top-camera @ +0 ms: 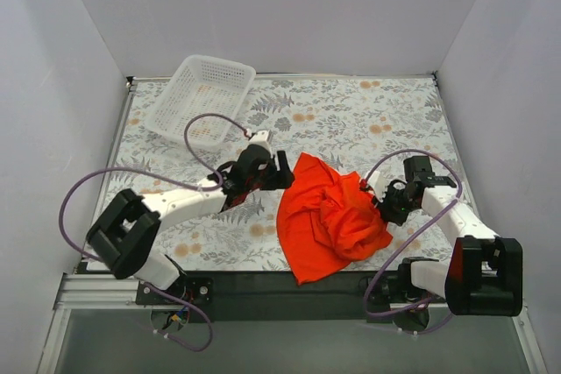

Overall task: Fold and stack the t-shirts
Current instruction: Flatten the tshirt out

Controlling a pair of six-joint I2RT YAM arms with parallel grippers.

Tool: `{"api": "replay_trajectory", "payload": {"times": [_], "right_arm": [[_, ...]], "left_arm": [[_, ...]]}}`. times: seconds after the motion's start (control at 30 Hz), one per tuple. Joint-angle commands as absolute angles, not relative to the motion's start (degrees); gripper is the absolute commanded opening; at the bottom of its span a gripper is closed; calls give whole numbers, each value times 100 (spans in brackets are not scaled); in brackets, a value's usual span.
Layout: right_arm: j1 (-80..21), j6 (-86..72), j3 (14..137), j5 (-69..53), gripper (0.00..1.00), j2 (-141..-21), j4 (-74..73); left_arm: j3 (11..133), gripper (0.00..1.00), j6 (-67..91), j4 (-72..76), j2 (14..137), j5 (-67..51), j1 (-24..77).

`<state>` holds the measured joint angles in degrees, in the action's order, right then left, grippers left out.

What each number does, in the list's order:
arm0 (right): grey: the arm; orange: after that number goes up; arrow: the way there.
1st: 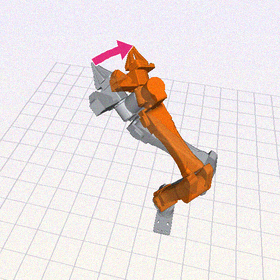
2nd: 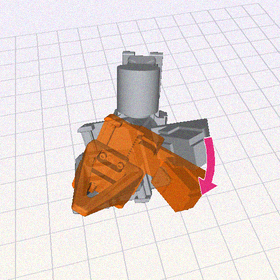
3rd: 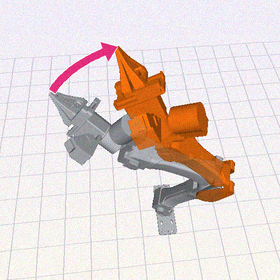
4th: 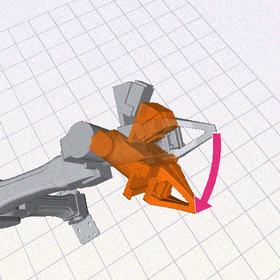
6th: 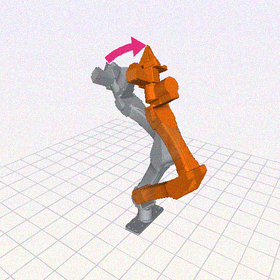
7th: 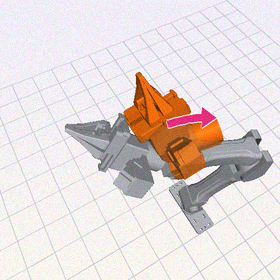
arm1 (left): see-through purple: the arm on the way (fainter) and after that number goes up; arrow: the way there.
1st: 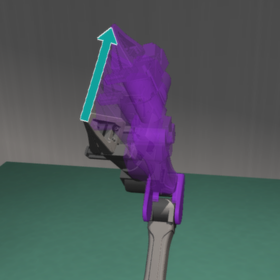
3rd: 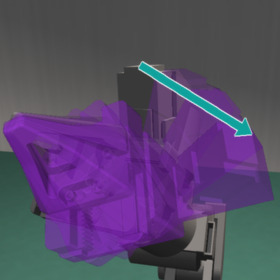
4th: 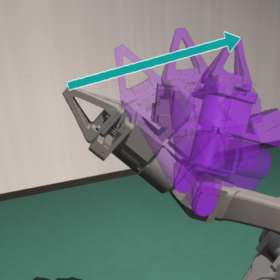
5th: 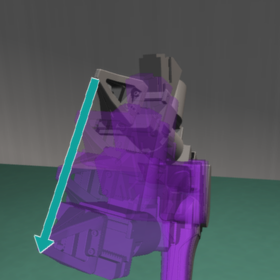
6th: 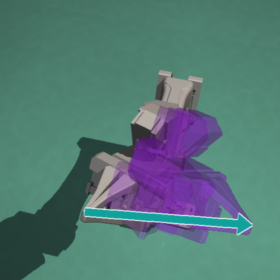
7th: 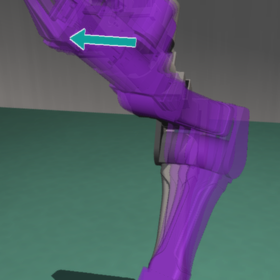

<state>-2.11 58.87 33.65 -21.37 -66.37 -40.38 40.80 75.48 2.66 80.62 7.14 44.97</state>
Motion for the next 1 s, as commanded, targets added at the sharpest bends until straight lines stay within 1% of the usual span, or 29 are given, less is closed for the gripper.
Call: {"api": "replay_trajectory", "payload": {"times": [0.0, 0.03, 0.1, 0.17, 0.27, 0.43, 0.5, 0.53, 0.57, 0.63, 0.67, 0.77, 0.87, 0.9, 0.97], "right_arm": [[-62, 5695, 3761, -2478, 1, -6864, -3762], [121, 5661, 3805, -2574, 1, -6899, -3744], [149, 5590, 3910, -2680, 1, -6978, -3753], [167, 5546, 3955, -2803, 1, -7005, -3744], [211, 5511, 4025, -2900, 1, -7022, -3753], [325, 5563, 4034, -3040, 1, -7110, -3744], [369, 5563, 4034, -3093, 1, -7137, -3744], [395, 5546, 4052, -3155, 1, -7163, -3735], [422, 5537, 4069, -3190, 1, -7180, -3727], [457, 5511, 4104, -3269, 1, -7198, -3727], [483, 5485, 4157, -3287, 1, -7233, -3718], [589, 5441, 4280, -3375, 1, -7338, -3718], [720, 5239, 4604, -3445, 1, -7531, -3621], [790, 4951, 4910, -3463, 1, -7584, -3491], [861, 4607, 5341, -3445, 1, -7777, -3358]], "left_arm": [[5227, 59, 7014, 46, 9128, 307, 4369], [5908, 57, 6970, -139, 9758, 308, 4342], [6544, 54, 6812, -630, 10412, 500, 4324], [7211, 53, 6680, -851, 11131, 676, 4307], [7732, 52, 6601, -1265, 11679, 1010, 4307], [7892, 51, 6399, -1424, 11918, 1423, 4307], [8041, 48, 6259, -1433, 12075, 1398, 4307], [8103, 43, 6214, -1433, 12154, 1258, 4307], [8191, 40, 6170, -1467, 12234, 1170, 4307], [8454, 29, 6065, -1520, 12480, 933, 4307], [8516, 18, 6047, -1555, 12541, 758, 4307], [8561, 0, 6038, -1564, 12595, 685, 4307], [8316, 0, 6029, -1390, 12183, 966, 4289], [8210, 0, 6047, -1319, 11990, 1176, 4272], [7859, 0, 6108, -1109, 11237, 1353, 4167]]}}
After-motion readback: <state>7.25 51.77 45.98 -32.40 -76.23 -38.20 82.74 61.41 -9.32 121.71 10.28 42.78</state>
